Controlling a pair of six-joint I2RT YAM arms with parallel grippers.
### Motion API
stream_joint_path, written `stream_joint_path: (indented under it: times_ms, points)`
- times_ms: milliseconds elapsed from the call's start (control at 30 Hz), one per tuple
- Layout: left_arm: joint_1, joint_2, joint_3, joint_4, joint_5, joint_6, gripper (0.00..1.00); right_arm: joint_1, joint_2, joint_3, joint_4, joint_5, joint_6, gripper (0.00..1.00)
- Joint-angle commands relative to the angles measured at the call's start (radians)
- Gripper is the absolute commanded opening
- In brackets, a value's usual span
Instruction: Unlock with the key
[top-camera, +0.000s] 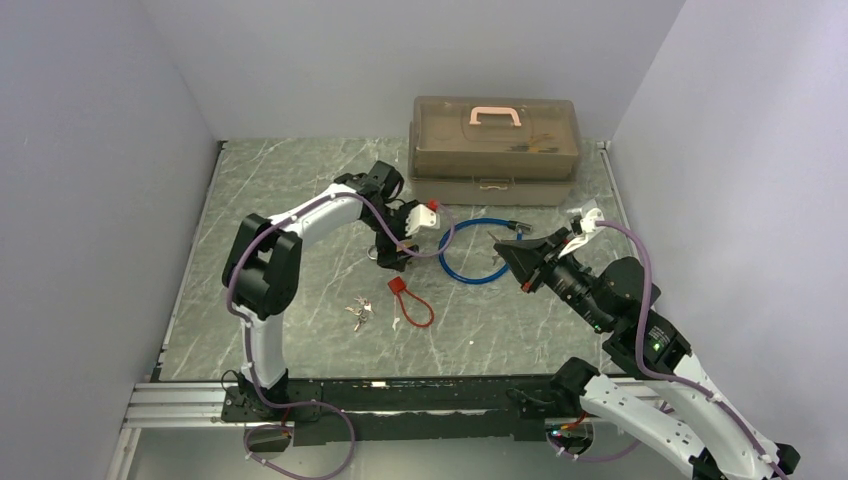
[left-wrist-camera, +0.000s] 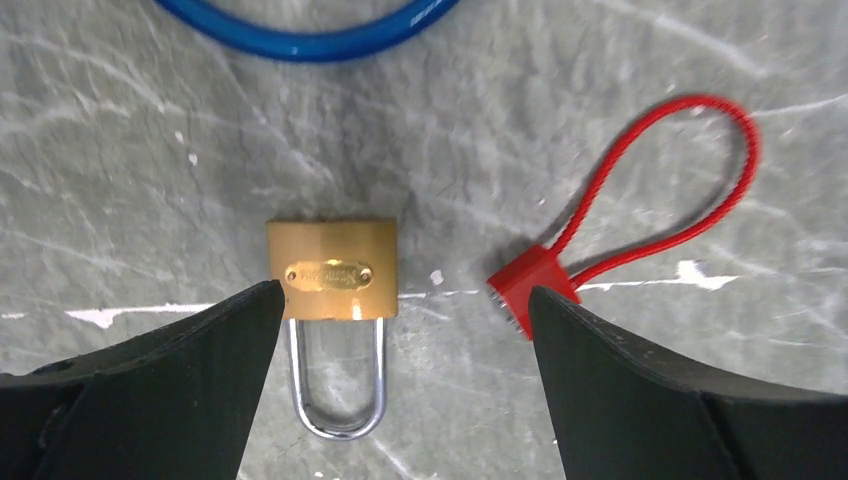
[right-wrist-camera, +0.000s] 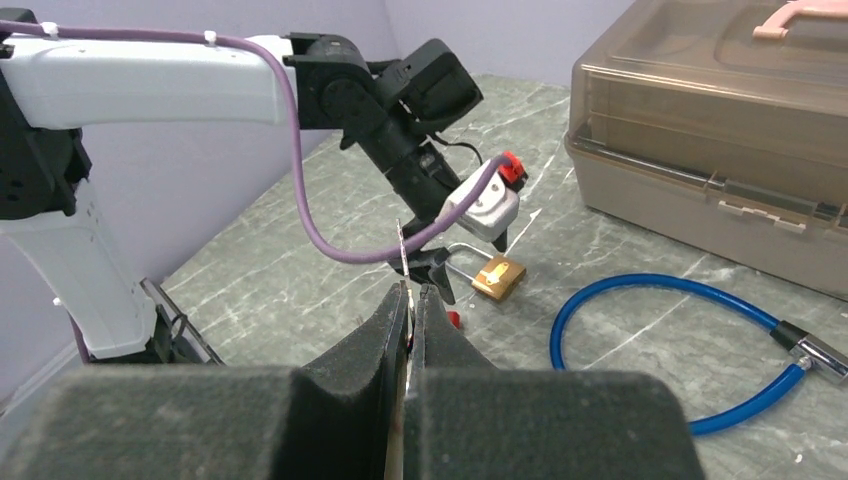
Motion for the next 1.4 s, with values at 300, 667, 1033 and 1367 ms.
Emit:
stream_joint_path:
  times_ms: [300, 667, 1033, 1367]
  points:
    - [0.002, 0.084, -0.021, 0.165, -0.164, 0.174, 1.0, -0.002, 0.01, 0.033, 0.024, 0.007, 0.001, 0.0]
    - [-0.004, 0.171, 0.093, 0.0, -0.153, 0.294, 0.95, -0.002, 0.028, 0.042, 0.025, 0.003, -0.005, 0.0]
    - [-0.038, 0.243, 0.157, -0.133, -0.188, 0.336, 0.77, -0.002, 0.026, 0.07, 0.007, 0.007, -0.012, 0.0]
    - [-0.035, 0.199, 0.114, -0.094, -0.176, 0.283, 0.33, -0.002, 0.032, 0.106, -0.017, 0.01, -0.009, 0.0]
